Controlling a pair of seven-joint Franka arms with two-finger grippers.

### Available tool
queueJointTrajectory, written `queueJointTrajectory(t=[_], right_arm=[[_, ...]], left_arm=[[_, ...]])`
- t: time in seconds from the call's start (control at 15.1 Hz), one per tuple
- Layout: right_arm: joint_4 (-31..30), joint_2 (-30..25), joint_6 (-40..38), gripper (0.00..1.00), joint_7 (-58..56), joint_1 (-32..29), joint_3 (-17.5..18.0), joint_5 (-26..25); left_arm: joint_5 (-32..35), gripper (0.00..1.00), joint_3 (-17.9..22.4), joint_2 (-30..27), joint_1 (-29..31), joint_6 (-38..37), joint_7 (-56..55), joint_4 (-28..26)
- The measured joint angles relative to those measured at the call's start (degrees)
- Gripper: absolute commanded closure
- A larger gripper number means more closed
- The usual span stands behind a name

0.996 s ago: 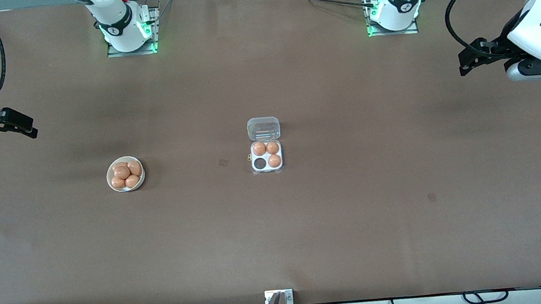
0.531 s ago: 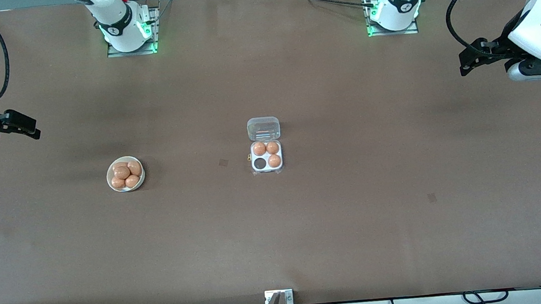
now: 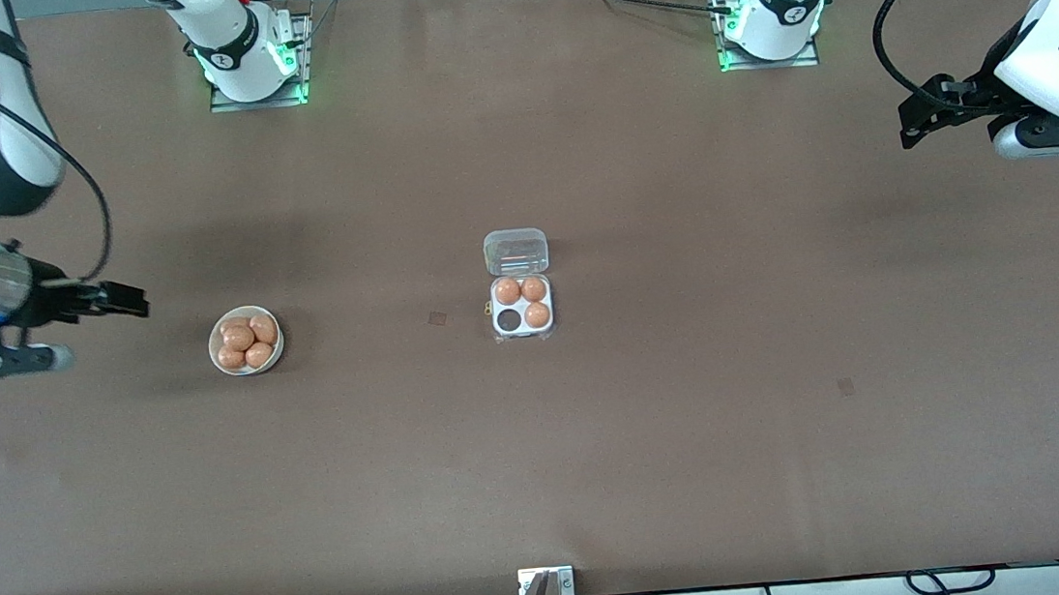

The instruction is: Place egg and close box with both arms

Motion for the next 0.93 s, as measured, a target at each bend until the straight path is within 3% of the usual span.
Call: queueJointTrajectory(t=[0.6,0.93], right_arm=[[-0.1,11.8,2.5,0.0,0.1,3.7,0.1,0.0],[-0.1,14.9,4.7,0.0,0.1,3.7,0.0,1.6]], left_arm=[[0.0,0.0,-0.3,0.0,0.0,0.0,0.0,0.0],[0.0,0.0,-0.3,0.0,0.0,0.0,0.0,0.0]])
